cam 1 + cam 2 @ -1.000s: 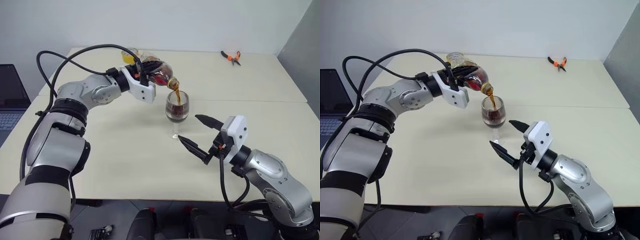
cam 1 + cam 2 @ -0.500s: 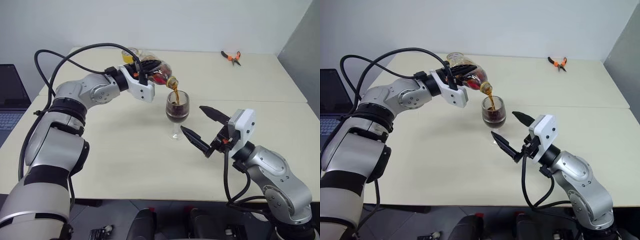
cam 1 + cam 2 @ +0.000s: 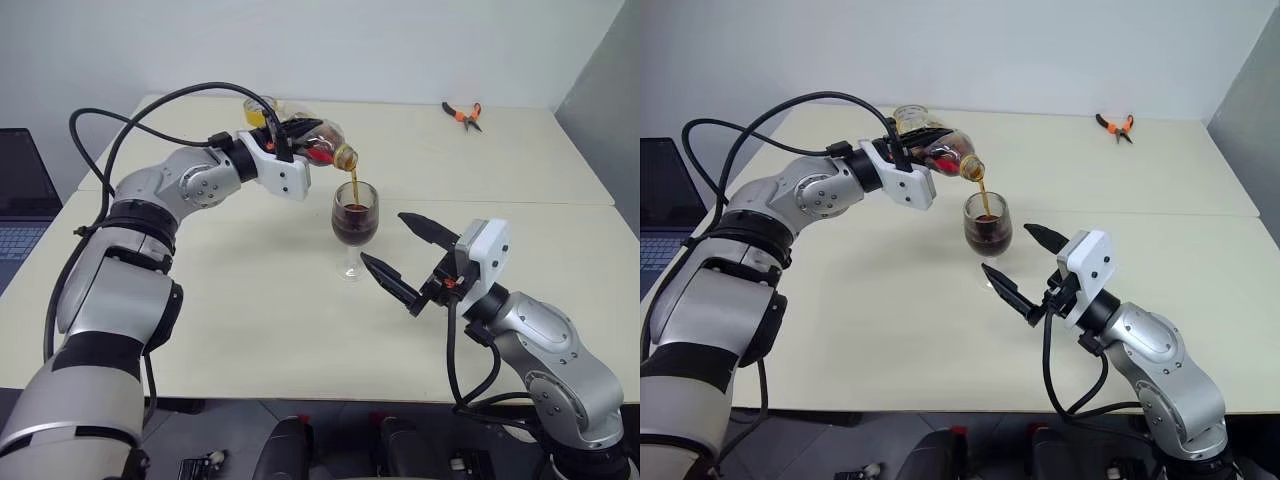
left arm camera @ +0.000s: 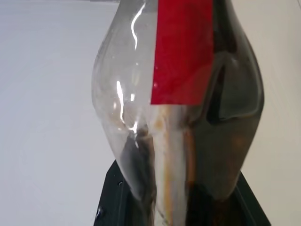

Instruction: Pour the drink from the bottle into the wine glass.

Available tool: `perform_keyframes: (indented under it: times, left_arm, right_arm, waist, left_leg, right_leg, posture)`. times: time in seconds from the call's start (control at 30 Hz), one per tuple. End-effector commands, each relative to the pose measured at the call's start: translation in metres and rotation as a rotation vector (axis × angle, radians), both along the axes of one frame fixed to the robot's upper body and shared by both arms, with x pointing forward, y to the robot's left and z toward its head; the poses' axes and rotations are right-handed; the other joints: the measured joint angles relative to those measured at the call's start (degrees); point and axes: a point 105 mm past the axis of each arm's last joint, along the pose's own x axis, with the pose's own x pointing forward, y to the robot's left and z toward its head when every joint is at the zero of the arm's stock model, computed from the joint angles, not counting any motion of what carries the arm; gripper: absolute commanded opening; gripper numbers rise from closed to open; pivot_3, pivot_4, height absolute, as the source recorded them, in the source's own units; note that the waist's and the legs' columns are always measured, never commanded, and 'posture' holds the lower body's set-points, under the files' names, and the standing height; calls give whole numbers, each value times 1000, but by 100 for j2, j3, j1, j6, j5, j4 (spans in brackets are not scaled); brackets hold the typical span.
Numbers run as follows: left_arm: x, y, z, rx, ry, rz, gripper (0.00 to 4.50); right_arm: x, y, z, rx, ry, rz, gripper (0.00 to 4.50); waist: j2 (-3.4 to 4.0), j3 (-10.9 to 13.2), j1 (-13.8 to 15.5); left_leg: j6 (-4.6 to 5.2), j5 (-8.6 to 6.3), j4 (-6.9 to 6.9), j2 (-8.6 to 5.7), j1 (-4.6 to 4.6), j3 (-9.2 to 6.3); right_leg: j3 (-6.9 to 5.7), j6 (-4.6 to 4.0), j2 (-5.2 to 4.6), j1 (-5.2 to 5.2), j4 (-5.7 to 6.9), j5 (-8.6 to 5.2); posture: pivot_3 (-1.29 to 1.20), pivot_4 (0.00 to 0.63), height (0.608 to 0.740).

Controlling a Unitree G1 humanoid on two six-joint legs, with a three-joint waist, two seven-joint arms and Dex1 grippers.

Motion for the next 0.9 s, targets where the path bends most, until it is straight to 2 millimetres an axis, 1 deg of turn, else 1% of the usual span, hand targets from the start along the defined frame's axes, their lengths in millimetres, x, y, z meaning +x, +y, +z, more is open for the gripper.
perform_keyframes:
  times: [0.03, 0.23, 0.3, 0.37, 0.43, 0.53, 0.57, 0.6, 0.7, 0.77, 0.87, 0.9]
  left_arm:
    - [-9, -5, 13, -83, -5, -63, 694]
    - [-13, -5, 5, -157, 73, -92, 693]
    - [-9, 2, 5, -285, 133, -69, 693]
    - [-8, 6, 4, -352, 174, -58, 693]
    - [-5, 12, 1, -459, 236, -39, 692]
    - [0, 27, -6, -700, 370, 4, 691]
    - [0, 30, -9, -744, 397, 17, 690]
    - [1, 35, -14, -809, 435, 36, 690]
    - [-1, 45, -25, -902, 495, 87, 690]
    - [1, 54, -34, -1015, 554, 130, 690]
    - [3, 73, -67, -1181, 658, 253, 689]
    - [3, 76, -73, -1208, 675, 278, 689]
  right_arm:
    - [-5, 1, 8, 11, -48, 16, 4500]
    - [-5, 2, 8, 7, -52, 21, 4500]
    - [-5, 3, 8, 1, -61, 27, 4500]
    - [-6, 3, 9, -4, -69, 31, 4500]
    - [-8, 4, 10, -12, -71, 46, 4500]
    - [-14, 7, 10, -25, -45, 100, 4500]
    - [-16, 8, 10, -30, -39, 112, 4500]
    - [-17, 8, 10, -39, -34, 122, 4500]
    - [-17, 8, 12, -58, -36, 129, 4500]
    - [-15, 7, 14, -68, -43, 122, 4500]
    - [-13, 7, 19, -75, -9, 128, 4500]
    - [-12, 7, 19, -85, 3, 124, 4500]
  waist:
    - [0, 0, -4]
    - [0, 0, -11]
    - [3, -2, -12]
    - [3, -2, -17]
    - [3, -2, -22]
    - [3, -2, -47]
    - [3, -2, -57]
    - [3, -2, -62]
    - [2, -2, -82]
    - [3, -2, -88]
    - [0, -5, -96]
    - [-1, -5, -104]
  left_leg:
    - [0, 0, 1, 0, 0, 0]
    - [0, 0, 18, 1, -5, -3]
    - [1, -1, 25, 1, -5, -3]
    - [2, -1, 34, 2, -6, -3]
    - [3, -2, 36, 2, -6, -3]
    - [4, -3, 37, 3, -5, -4]
    - [4, -3, 40, 4, -6, -5]
    - [4, -3, 40, 4, -6, -6]
    - [6, -4, 40, 4, -6, -9]
    - [14, -8, 40, 4, -6, -11]
    - [18, -11, 44, 4, -6, -14]
    - [18, -11, 44, 4, -5, -12]
  right_leg:
    - [1, 0, 0, 0, 0, 0]
    - [7, 0, 0, 0, 10, 0]
    - [8, 0, 0, 0, 16, 0]
    - [8, 0, -1, 1, 24, 0]
    - [9, 0, 0, 1, 27, 0]
    - [13, 0, 0, 1, 30, -1]
    - [12, 0, 0, 1, 32, -1]
    - [12, 0, 0, 1, 31, 0]
    - [13, 0, 0, 1, 35, -1]
    - [12, 0, 0, 1, 35, -1]
    - [11, 0, 0, 2, 40, -1]
    - [13, 0, -1, 2, 41, -1]
  posture:
    - [0, 150, 740]
    - [0, 150, 740]
    - [0, 150, 740]
    - [0, 150, 740]
    - [0, 150, 740]
    - [0, 150, 740]
    - [0, 150, 740]
    - [0, 150, 740]
    - [0, 150, 740]
    - [0, 150, 740]
    - [0, 150, 740]
    - [0, 150, 740]
